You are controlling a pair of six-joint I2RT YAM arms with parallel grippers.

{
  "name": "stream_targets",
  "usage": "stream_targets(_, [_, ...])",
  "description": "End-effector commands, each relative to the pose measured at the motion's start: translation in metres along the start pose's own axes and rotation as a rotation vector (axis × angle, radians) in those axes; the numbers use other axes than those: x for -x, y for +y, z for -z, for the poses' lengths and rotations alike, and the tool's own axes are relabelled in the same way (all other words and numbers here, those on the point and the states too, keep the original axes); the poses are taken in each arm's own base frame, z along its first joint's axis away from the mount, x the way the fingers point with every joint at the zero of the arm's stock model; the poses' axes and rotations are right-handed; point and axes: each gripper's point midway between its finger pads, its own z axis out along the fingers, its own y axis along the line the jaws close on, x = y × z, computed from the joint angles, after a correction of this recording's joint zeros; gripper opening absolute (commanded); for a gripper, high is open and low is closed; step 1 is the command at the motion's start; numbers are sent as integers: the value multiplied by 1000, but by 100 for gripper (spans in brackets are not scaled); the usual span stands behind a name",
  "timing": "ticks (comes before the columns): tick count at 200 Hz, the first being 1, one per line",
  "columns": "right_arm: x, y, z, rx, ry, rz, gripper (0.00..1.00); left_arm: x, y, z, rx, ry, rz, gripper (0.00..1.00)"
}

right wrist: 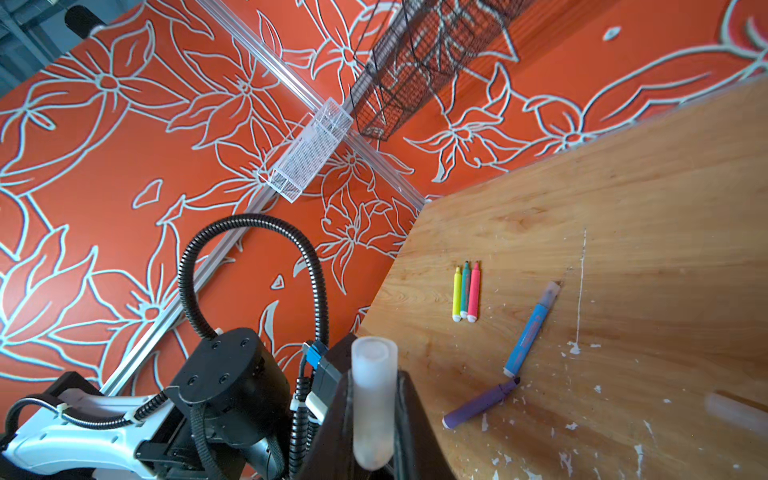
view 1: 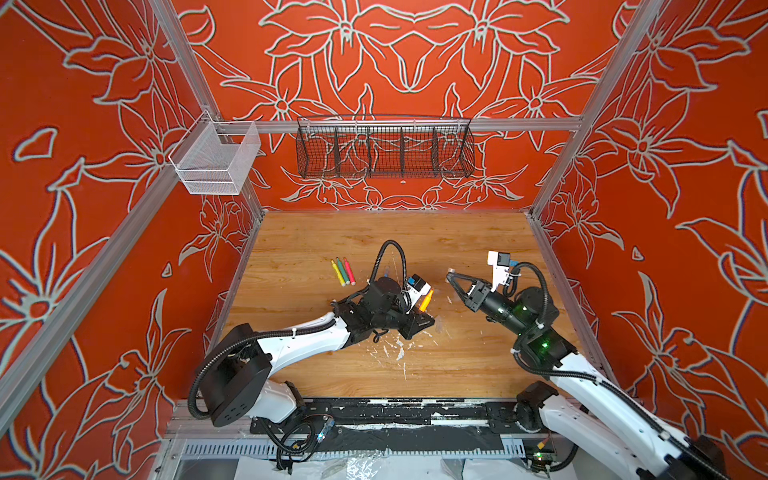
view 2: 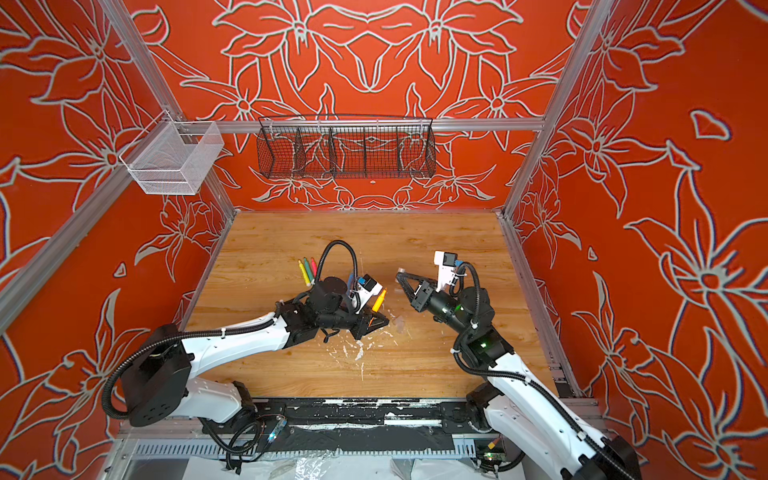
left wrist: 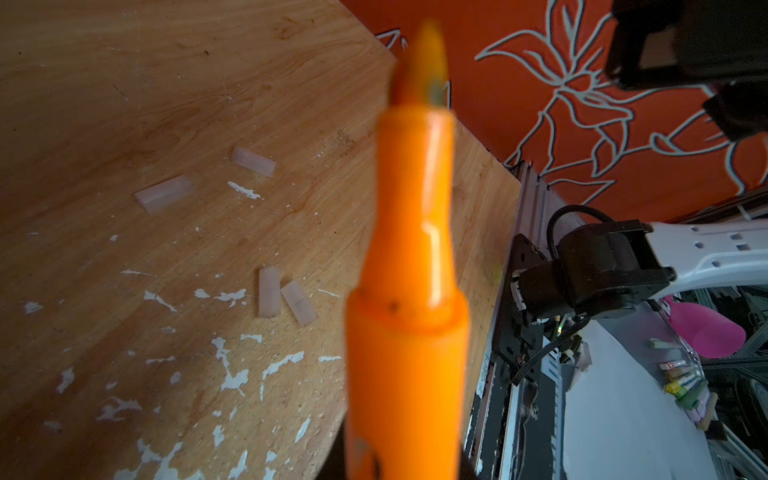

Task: Insert the pens into the pen caps
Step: 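Carry the pink cap with the right gripper over the orange marker tip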

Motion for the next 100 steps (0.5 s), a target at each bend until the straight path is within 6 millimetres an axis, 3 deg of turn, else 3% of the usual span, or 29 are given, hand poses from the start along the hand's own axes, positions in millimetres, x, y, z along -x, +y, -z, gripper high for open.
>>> stream_targets(1, [-4,16,-4,69,16,4,0,6,-9,-3,-40,0,-17,0])
stream_targets(100, [-19,12,-14,44,55,5,0,6,-11,-3,-46,-3,-18,0])
